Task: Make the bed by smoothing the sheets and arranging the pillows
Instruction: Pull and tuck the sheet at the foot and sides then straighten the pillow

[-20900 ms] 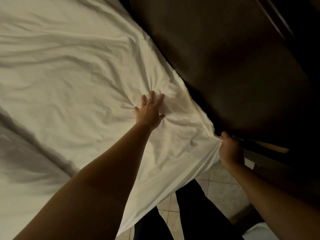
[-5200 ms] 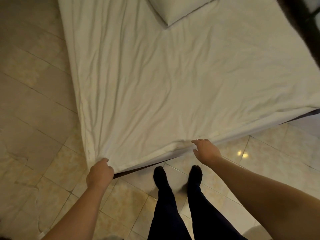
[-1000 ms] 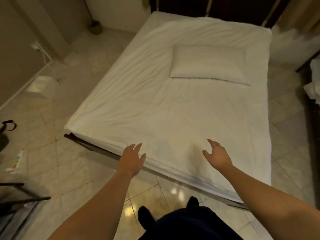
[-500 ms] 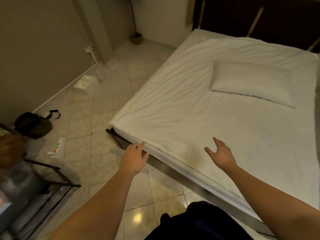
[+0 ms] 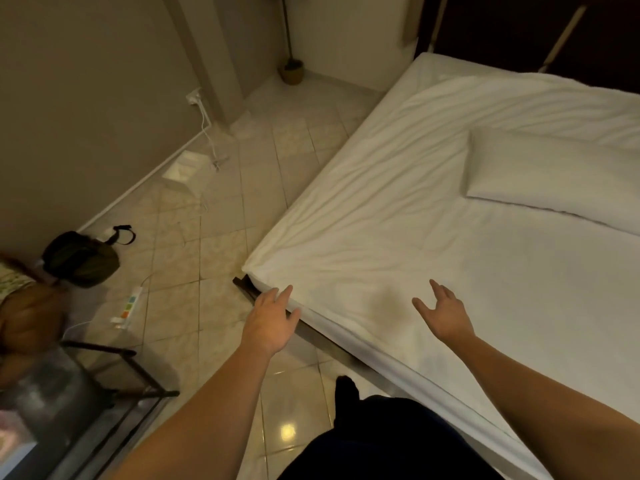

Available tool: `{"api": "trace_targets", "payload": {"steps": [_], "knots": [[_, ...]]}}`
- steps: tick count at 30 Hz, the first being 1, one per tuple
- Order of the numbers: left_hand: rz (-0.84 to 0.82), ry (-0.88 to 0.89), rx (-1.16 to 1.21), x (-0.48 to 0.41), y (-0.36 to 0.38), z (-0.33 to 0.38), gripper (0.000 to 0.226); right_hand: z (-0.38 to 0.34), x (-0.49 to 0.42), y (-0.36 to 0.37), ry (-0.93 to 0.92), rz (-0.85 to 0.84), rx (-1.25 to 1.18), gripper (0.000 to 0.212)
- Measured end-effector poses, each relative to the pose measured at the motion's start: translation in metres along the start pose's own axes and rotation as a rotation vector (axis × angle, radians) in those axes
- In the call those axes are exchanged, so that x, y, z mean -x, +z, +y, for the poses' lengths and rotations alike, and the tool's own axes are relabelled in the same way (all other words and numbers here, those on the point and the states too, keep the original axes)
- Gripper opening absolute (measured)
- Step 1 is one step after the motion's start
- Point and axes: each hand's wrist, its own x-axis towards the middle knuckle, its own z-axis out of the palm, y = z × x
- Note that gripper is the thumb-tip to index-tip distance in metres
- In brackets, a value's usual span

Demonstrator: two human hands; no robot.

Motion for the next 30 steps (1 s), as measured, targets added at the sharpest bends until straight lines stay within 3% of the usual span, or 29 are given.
{"api": "trace_targets", "payload": {"steps": [13,21,30], "knots": [[-0.026,0.06,-0.017,-0.173,-0.106,-0.043,0.064,-0.13,-0.101,0.025,0.086,-0.005,0.002,0.079],[-0.146,0.273,-0.113,-0.31,-0.164,-0.096,0.064,-0.22,-0.135,0.062,0.267,0.127,-0.071,0.078],[-0.276,0.472,-0.243,-0.394,-0.251,-0.128,0.062,-0.337,-0.119,0.111,0.439,0.258,-0.182,0.079]]}}
